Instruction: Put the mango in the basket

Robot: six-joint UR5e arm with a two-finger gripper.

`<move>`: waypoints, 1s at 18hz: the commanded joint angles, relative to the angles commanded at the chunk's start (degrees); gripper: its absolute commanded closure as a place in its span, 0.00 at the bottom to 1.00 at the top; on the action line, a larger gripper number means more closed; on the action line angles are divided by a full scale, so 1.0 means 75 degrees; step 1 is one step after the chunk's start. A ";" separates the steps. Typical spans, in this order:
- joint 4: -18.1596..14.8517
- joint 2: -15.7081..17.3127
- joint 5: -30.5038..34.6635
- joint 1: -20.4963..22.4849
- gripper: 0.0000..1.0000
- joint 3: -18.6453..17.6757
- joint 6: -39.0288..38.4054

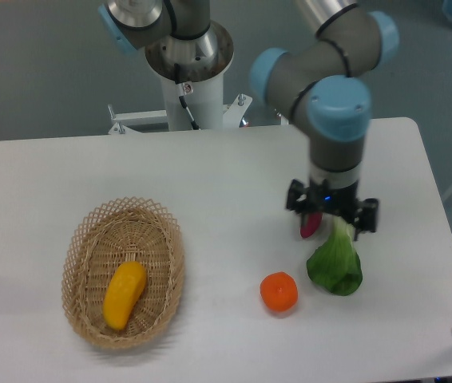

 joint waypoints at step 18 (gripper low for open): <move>0.0058 -0.0363 0.0023 0.0470 0.00 -0.0105 0.1044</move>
